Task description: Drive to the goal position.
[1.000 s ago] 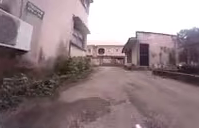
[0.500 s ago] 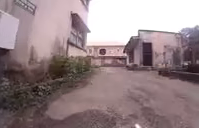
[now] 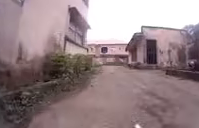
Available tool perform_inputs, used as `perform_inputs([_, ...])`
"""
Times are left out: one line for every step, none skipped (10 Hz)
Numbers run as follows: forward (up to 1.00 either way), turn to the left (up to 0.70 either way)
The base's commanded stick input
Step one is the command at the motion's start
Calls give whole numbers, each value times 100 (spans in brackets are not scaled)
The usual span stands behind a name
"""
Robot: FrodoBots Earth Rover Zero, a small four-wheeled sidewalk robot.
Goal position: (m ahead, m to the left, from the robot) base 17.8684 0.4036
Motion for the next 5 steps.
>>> perform_inputs([100,0])
perform_inputs([100,0])
perform_inputs([100,0])
perform_inputs([100,0])
perform_inputs([100,0])
